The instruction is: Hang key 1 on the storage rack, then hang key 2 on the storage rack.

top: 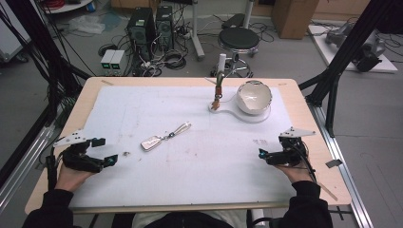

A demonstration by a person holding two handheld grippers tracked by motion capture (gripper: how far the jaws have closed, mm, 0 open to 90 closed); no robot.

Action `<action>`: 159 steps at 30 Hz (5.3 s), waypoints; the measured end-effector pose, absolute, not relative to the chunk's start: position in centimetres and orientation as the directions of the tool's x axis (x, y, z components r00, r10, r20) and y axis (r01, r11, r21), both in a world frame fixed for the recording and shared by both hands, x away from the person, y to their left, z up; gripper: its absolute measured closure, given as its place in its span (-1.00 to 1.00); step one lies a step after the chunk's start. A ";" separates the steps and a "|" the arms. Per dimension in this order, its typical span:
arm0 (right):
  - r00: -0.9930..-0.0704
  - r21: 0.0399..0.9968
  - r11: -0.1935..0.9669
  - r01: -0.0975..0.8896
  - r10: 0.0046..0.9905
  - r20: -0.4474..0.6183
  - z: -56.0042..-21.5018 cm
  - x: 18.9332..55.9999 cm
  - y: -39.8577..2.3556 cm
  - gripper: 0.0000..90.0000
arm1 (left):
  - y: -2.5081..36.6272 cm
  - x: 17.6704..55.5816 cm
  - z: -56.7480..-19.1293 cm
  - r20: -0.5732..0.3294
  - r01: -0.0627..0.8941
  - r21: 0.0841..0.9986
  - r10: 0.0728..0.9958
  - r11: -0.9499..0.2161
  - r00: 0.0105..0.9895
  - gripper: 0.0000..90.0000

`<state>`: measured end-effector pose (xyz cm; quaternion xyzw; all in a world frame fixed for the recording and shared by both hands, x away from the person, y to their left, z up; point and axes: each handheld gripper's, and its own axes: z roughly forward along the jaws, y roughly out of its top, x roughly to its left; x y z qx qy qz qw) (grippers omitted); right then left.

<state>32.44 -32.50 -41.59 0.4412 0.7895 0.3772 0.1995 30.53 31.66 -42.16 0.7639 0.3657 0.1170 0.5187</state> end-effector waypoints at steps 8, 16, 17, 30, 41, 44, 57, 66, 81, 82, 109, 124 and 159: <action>-0.542 0.771 0.349 0.533 0.840 -0.006 -41.8 32.0 -32.5 -0.98 | 30.1 32.0 -40.7 -0.174 0.437 0.869 0.684 -0.231 0.709 -0.96; -0.548 0.769 0.351 0.534 0.837 -0.002 -41.9 31.8 -32.6 -0.98 | 28.6 33.8 -39.9 -0.165 0.459 0.844 0.680 -0.277 0.715 -0.96; -0.547 0.770 0.351 0.533 0.837 -0.004 -41.8 31.8 -32.7 -0.98 | 28.5 33.9 -39.8 -0.162 0.458 0.843 0.679 -0.282 0.716 -0.96; -0.540 0.768 0.342 0.542 0.842 0.006 -41.9 32.1 -33.0 -0.98 | 26.0 36.2 -38.6 -0.140 0.472 0.811 0.668 -0.346 0.730 -0.96; -0.555 0.764 0.358 0.537 0.832 0.001 -42.0 32.2 -32.9 -0.98 | 23.5 38.7 -38.0 -0.147 0.495 0.772 0.646 -0.398 0.749 -0.96; -0.554 0.764 0.354 0.539 0.833 0.005 -42.0 32.2 -33.0 -0.98 | 22.7 39.4 -38.0 -0.144 0.502 0.757 0.641 -0.420 0.754 -0.96; -0.560 0.757 0.370 0.538 0.829 -0.006 -42.0 32.2 -32.7 -0.98 | 20.0 42.0 -37.8 -0.146 0.513 0.722 0.622 -0.465 0.769 -0.95; -0.565 0.751 0.381 0.540 0.825 -0.012 -41.9 32.2 -32.2 -0.98 | 17.8 43.4 -38.7 -0.153 0.508 0.708 0.596 -0.490 0.788 -0.91; -0.557 0.751 0.359 0.555 0.830 0.015 -41.9 32.4 -32.1 -0.98 | 12.0 46.2 -39.8 -0.139 0.479 0.653 0.529 -0.587 0.837 -0.91; -0.556 0.751 0.357 0.556 0.831 0.016 -41.9 32.3 -32.2 -0.98 | 11.7 46.5 -39.9 -0.146 0.486 0.644 0.528 -0.591 0.837 -0.91; -0.546 0.740 0.349 0.575 0.837 0.029 -42.4 32.1 -32.5 -0.98 | 7.5 47.0 -41.0 0.002 0.425 0.495 0.491 -0.758 0.871 0.65; -0.555 0.743 0.336 0.579 0.830 0.058 -42.6 32.1 -32.4 -0.98 | 12.7 47.1 -35.5 -0.118 0.495 0.613 0.549 -0.616 0.828 0.65; -0.578 0.771 0.309 0.558 0.810 0.094 -42.8 33.0 -32.2 -0.98 | 12.4 50.4 -24.6 -0.016 0.397 0.810 0.660 -0.432 0.751 0.66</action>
